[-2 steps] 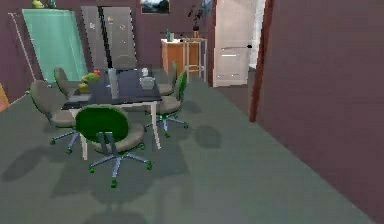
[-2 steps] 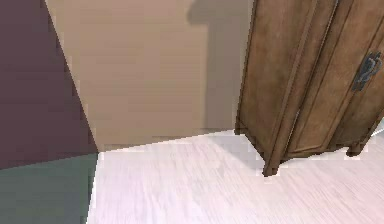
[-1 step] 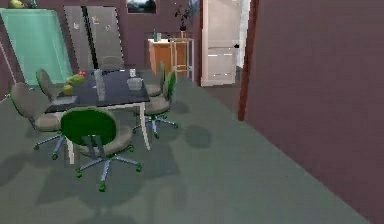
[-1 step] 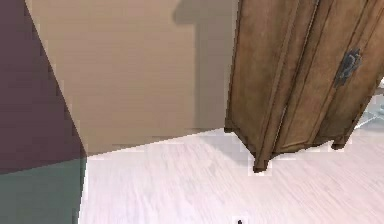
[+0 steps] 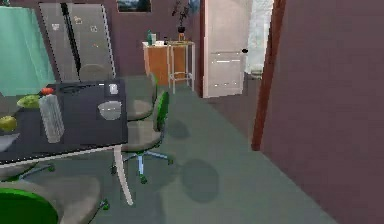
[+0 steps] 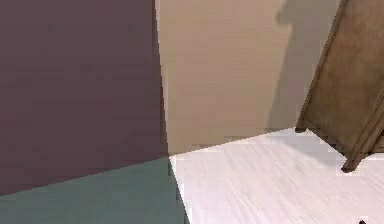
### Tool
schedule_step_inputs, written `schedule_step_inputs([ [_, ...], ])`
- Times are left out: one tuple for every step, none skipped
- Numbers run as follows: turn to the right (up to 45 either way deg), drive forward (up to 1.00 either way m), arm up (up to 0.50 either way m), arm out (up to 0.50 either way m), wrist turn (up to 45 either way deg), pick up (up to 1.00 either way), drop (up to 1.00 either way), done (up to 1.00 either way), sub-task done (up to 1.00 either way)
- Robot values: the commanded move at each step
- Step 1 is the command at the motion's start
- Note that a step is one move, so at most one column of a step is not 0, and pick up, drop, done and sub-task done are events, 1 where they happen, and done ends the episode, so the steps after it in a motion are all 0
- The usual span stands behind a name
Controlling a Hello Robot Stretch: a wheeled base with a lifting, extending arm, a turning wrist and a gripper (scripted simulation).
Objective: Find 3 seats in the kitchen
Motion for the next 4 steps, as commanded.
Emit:
schedule_step_inputs([
  [-42.0,0.00,0.00,0.00,0.0,0.00,0.00,0.00,0.00],
  [0.0,0.00,0.00,0.00,0.0,0.00,0.00,0.00,1.00],
  [39.0,0.00,0.00,0.00,0.0,0.00,0.00,0.00,0.00],
  [0.0,0.60,0.00,0.00,0.0,0.00,0.00,0.00,0.00],
])
